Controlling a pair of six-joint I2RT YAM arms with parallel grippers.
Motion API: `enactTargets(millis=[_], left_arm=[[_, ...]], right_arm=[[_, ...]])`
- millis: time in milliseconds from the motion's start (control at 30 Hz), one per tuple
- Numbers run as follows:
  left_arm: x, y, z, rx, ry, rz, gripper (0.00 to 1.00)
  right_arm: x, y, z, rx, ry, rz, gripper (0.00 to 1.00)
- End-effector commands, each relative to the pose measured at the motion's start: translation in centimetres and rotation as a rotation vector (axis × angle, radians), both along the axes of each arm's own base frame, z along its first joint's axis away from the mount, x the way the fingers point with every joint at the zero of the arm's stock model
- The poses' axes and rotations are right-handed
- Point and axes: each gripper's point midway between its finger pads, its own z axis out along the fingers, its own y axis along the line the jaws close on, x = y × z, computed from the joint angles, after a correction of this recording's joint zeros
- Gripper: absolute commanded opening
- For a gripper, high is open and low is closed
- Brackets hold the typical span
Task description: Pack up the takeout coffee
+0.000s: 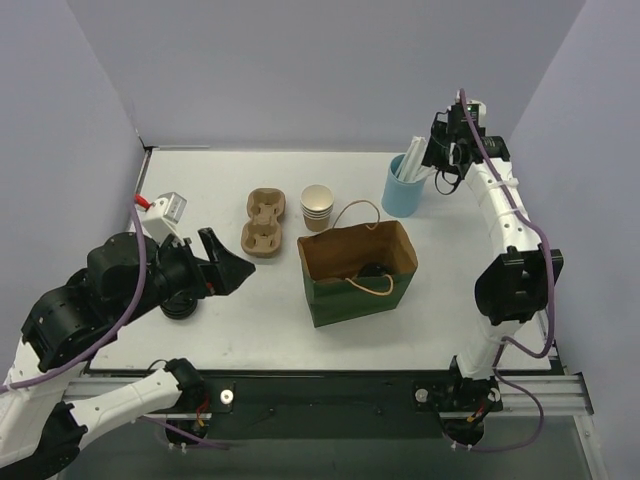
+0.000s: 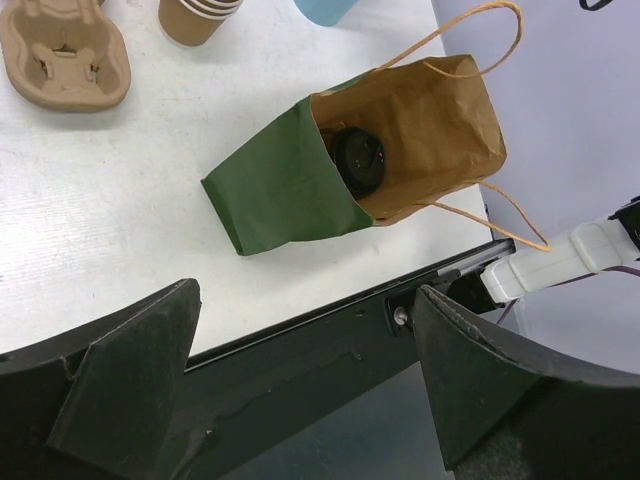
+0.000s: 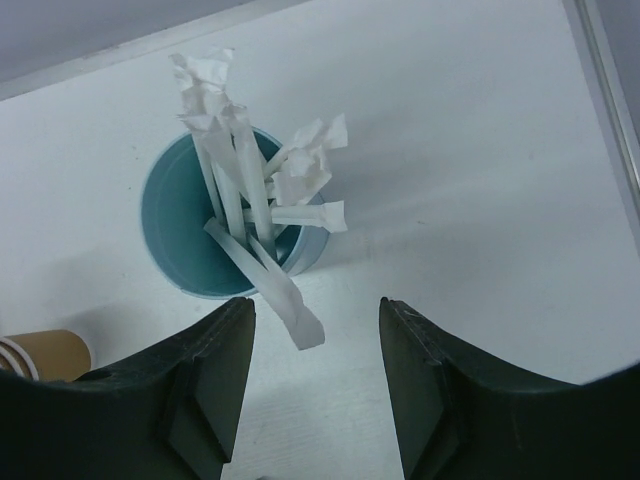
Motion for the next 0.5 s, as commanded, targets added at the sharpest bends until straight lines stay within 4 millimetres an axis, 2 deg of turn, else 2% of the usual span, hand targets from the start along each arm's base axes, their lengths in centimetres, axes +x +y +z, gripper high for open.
enactTargets(millis=[0,167,333,467], left_arm=[[0.2,-0.6,0.9,-0.027,0.027,0.007,0.97],[0.8,-1.0,1.1,-0.027,0.027,0.018,0.97],[1.3,-1.4,1.2,-0.007,0.020,0.012,0.97],[1.7,-1.7,0.9,0.020,0.018,0.003,0.97]], right_arm=[[0.3,0.0,0.6,0.061,-0.007,-0.031,0.52],[0.8,0.3,-1.6,0.069,0.042,-0.019,0.43],[1.0,0.9,-2.0,0.086,0.049,0.001,0.31],[0.6,0.7,-1.5,0.085,0.041,-0.005,0.20]])
